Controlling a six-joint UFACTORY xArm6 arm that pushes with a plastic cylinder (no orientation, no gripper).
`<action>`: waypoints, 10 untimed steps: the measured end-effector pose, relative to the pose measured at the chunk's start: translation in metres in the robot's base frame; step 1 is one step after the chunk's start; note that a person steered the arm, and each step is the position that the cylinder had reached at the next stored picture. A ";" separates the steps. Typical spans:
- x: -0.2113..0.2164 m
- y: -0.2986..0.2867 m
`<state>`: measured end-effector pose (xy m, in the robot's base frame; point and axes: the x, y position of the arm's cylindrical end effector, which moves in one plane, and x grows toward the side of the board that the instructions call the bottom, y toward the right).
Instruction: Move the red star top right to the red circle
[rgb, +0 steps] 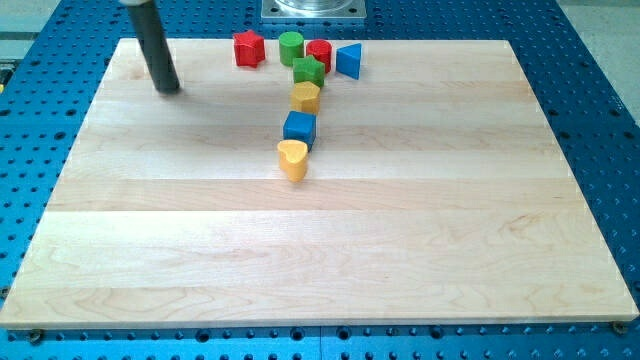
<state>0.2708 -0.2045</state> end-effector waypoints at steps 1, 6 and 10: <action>-0.041 0.017; -0.079 0.127; -0.018 0.246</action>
<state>0.2524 0.0419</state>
